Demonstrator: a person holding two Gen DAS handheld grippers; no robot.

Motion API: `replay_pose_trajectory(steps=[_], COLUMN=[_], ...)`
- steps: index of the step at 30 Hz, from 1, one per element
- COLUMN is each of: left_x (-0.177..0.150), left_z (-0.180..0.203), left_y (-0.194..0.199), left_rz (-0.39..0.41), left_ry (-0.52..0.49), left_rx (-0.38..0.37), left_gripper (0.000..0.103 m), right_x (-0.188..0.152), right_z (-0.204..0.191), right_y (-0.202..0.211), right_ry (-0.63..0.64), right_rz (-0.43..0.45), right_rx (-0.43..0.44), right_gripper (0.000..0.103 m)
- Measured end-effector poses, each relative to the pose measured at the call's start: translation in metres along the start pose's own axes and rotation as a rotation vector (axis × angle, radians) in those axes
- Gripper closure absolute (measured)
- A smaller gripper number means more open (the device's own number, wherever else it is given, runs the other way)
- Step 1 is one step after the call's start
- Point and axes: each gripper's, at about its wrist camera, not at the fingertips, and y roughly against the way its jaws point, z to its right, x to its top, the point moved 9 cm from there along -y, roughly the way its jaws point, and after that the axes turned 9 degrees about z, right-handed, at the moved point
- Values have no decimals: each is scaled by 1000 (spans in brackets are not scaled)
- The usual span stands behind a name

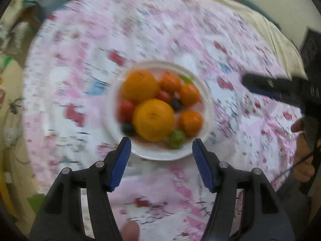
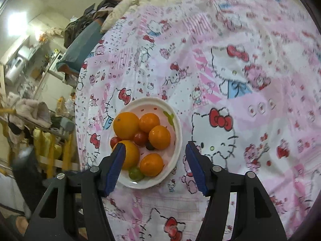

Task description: Organize fruits

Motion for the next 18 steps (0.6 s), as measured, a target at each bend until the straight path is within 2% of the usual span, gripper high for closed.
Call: replay_pose_trajectory(steps=[3,5,7,11,13,15,18], left_x=[3,-1,-5,-13,-15,-15,-16], left_z=[-25,-39,-47,-50,-47,-45,-44], left_y=[23,36,48,70,83,92,105], left_rz=[74,104,133,204,250,286,345], left_ry=[37,75,113,134,118,103,97], left_rx=[79,96,99,107,108,123,153], left_gripper=[40,27,22,5,5,1,0], right_x=[-4,-8,-16,-37,-49,-58,-66], right_z=[-11,-16,-24,-34,-37,-39,-45], right_y=[17,27,36,55,63,69,76], right_ry=[73,95,123,168,173,183,220], right_rz=[44,64,87,145,180,207,254], right_rx=[-33,-35,-35,-63,-81,-103,-153], right_gripper=[26,22,18,9,2,2,2])
